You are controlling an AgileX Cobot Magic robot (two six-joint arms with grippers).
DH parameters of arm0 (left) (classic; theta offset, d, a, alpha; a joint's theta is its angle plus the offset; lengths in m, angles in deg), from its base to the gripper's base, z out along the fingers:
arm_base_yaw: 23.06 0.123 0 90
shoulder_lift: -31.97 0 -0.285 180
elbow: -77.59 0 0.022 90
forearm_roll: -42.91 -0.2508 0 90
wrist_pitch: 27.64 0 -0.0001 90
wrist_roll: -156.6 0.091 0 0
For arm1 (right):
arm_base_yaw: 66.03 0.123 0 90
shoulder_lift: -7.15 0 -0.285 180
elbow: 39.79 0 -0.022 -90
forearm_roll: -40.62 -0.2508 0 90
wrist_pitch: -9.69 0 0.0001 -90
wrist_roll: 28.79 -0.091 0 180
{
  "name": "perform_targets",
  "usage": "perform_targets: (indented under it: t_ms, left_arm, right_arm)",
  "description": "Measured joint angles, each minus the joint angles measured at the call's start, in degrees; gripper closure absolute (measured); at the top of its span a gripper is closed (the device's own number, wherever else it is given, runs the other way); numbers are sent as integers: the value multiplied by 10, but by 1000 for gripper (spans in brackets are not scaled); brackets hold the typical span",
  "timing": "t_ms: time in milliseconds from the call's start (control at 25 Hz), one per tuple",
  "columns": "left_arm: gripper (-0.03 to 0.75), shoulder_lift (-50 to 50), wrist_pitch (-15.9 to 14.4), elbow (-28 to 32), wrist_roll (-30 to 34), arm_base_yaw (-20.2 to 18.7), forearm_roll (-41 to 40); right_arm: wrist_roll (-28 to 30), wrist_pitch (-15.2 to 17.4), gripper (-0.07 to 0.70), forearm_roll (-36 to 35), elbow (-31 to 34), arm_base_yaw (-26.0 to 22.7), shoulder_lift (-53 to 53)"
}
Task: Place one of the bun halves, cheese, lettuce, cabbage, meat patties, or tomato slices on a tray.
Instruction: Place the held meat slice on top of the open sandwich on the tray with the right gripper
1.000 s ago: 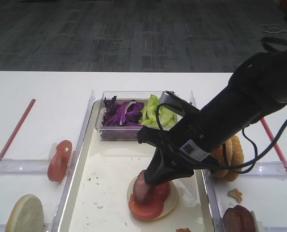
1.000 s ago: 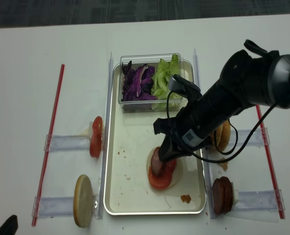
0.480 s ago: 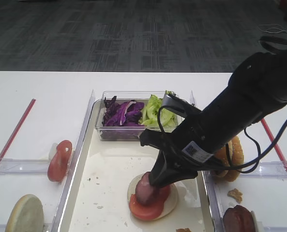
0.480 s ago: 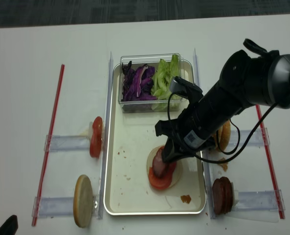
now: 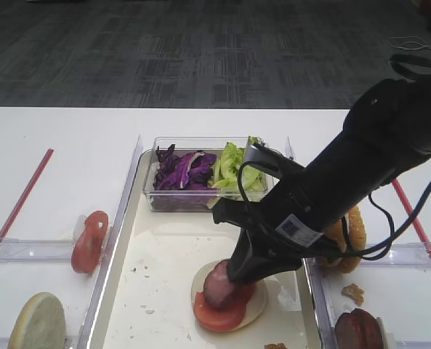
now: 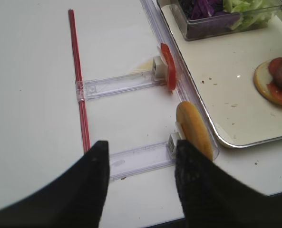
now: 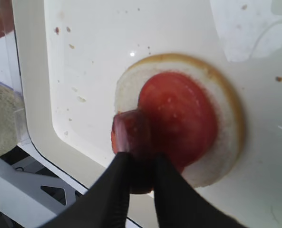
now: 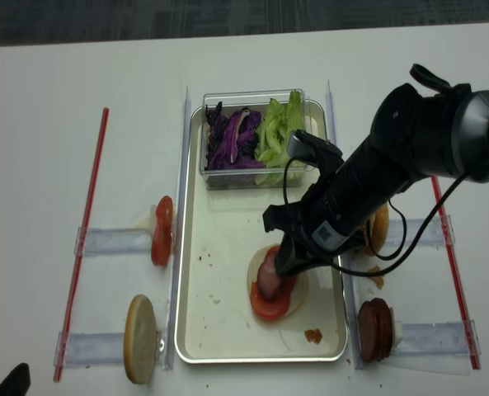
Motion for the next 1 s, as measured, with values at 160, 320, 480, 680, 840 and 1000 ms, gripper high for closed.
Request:
perform_targets:
  t_ms: [160,320,480,680,840,1000]
  left_arm:
    - [409,0,0,0,0,0,0]
    - [409,0,0,0,0,0,0]
    - [409,0,0,0,0,0,0]
    - [409,0,0,0,0,0,0]
    - [409,0,0,0,0,0,0]
    - [409,0,0,0,0,0,0]
  right_arm:
    - [-1,0,384,12,0,0,0]
    - [-1,0,274,14,0,0,0]
    - [-2,1,200,14,0,0,0]
    - [-2,2,174,15,0,0,0]
    - [-3,6,174,17,-1,0,0]
    - [-24,17,173,35,-18,0,0]
